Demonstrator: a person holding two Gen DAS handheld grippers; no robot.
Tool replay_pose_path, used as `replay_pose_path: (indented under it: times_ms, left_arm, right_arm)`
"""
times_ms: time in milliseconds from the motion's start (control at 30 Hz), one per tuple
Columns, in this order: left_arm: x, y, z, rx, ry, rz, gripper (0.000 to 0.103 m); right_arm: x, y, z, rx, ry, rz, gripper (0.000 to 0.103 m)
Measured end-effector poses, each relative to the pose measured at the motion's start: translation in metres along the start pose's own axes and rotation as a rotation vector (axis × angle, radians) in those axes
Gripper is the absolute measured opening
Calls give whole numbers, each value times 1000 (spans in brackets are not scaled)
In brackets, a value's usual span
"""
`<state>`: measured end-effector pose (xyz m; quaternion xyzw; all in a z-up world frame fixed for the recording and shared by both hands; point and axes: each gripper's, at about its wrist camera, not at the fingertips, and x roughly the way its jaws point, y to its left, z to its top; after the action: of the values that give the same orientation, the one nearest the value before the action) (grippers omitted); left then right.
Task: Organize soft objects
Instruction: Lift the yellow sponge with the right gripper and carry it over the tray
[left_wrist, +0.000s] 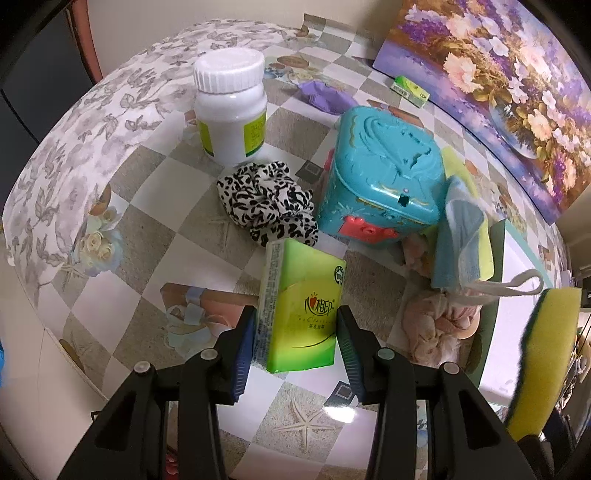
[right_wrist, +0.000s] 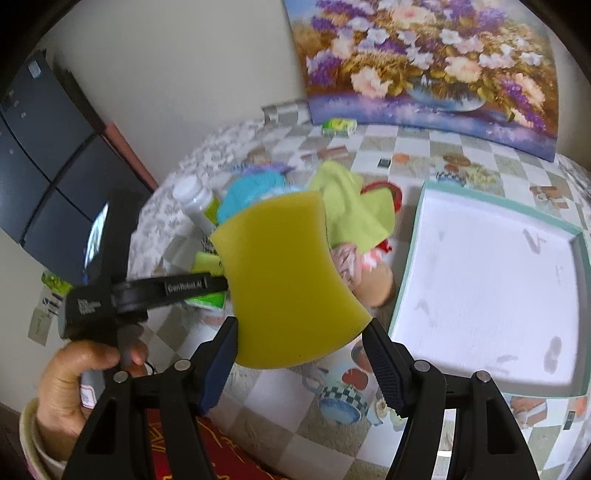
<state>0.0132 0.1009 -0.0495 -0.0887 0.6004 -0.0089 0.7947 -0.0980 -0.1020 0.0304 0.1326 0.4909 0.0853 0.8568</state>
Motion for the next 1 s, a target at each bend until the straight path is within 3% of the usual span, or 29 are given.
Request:
replay_pose_path:
  times_ms: [300,733,933,1000]
  left_arm:
    - [-8,4,-3,-2,-26,6,45]
    - [-2,0,-2,8,3,15,45]
    - [-1,2,-2,5,3,13,45]
    - [-2,2,-2,6,-1,13,45]
  right_arm:
    - [-14,-6,5,28,-83,30,71]
    - [-39,-16,9,77,-209,70,71]
    - [-36,-24,9,106,-197,52,71]
    - [-31,-27,8,119,-173,4,71]
